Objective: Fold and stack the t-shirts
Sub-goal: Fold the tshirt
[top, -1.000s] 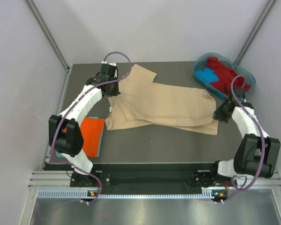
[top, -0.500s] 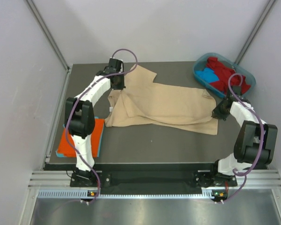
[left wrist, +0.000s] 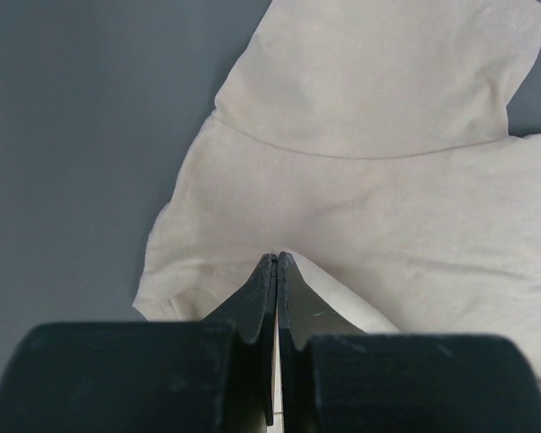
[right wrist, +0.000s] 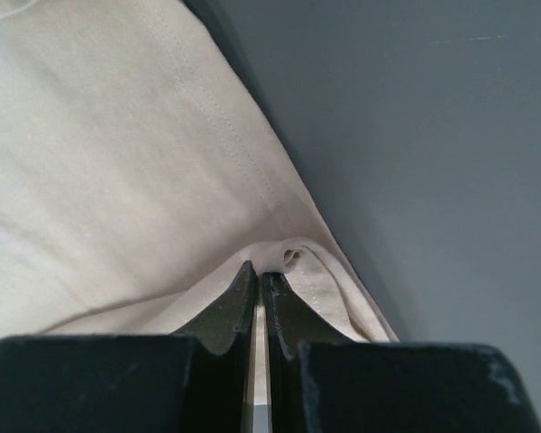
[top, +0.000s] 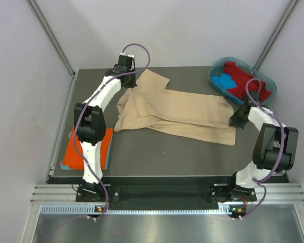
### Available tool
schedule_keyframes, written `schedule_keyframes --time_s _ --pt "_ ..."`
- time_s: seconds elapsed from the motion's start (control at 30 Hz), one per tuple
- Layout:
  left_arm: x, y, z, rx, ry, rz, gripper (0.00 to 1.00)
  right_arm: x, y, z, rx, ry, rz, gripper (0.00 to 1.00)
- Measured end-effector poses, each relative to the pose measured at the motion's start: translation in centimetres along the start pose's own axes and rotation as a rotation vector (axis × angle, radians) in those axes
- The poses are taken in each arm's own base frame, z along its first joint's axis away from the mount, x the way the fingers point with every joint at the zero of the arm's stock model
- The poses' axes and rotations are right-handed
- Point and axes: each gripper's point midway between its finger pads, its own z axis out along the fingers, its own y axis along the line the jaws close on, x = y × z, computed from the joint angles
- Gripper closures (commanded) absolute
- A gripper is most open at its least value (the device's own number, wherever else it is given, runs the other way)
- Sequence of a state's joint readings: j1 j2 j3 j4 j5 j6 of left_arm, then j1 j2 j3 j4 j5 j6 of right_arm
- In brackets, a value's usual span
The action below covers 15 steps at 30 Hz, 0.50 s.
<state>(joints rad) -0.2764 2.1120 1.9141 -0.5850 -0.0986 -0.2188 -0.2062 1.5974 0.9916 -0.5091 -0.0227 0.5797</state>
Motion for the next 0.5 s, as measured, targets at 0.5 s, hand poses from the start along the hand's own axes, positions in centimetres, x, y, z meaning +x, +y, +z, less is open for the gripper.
schedule_keyframes --time_s 0.5 --pt "2.1 0.6 2.8 -0.035 0.074 0.021 1.0 0.3 -0.3 0.4 0.013 0.014 0.003 1.0"
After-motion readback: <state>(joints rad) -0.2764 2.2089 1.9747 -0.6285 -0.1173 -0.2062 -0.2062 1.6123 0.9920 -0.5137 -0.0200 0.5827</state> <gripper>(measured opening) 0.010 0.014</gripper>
